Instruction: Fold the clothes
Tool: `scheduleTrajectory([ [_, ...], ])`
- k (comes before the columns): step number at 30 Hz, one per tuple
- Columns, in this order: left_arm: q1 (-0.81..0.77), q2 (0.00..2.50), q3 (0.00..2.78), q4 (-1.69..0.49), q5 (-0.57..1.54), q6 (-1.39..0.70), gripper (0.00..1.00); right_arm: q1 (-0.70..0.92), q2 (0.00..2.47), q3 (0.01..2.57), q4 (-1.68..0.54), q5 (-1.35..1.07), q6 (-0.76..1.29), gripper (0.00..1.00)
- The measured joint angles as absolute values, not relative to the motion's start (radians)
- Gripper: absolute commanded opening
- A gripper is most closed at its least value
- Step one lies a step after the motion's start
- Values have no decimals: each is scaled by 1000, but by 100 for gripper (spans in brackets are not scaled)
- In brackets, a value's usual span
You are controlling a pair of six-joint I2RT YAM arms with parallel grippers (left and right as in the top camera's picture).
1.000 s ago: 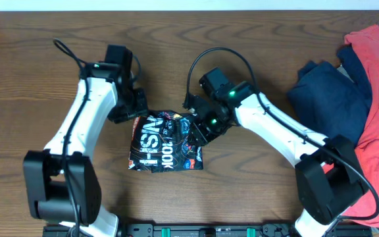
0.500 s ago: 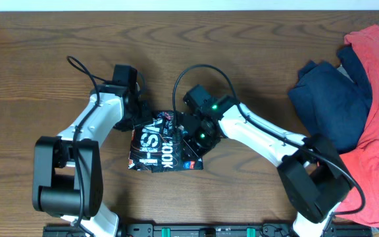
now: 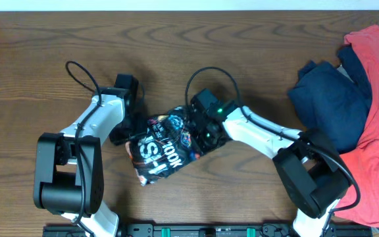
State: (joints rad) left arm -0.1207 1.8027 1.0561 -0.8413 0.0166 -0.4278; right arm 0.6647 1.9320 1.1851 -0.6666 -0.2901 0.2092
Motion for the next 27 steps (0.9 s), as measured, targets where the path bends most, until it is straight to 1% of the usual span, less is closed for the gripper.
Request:
scheduleTrajectory([
  [4,-121,1803,1055,-941,4,-485,52,605,1933,1186,-635,-219,236,45],
  [8,-120,1797,1055,-992,-7,-507,52,539,1932,1190,-648,-196,242,45],
  [10,-120,1769,1055,-994,-8,-517,54,509,1932,1191,-677,-220,236,47],
  [11,-120,1749,1055,-993,-8,-519,56,499,1930,1191,-689,-238,230,47],
  [14,-120,1660,1056,-960,-8,-522,56,479,1930,1190,-730,-342,197,47],
  [17,-120,1572,1065,-904,-3,-495,55,487,1927,1190,-743,-492,157,48],
  [20,-120,1542,1073,-836,44,-416,50,510,1921,1190,-742,-587,145,47],
  [24,-120,1576,1075,-804,132,-297,47,569,1916,1190,-735,-652,152,47],
  [27,-120,1634,1075,-801,176,-241,45,605,1916,1190,-730,-646,180,47],
])
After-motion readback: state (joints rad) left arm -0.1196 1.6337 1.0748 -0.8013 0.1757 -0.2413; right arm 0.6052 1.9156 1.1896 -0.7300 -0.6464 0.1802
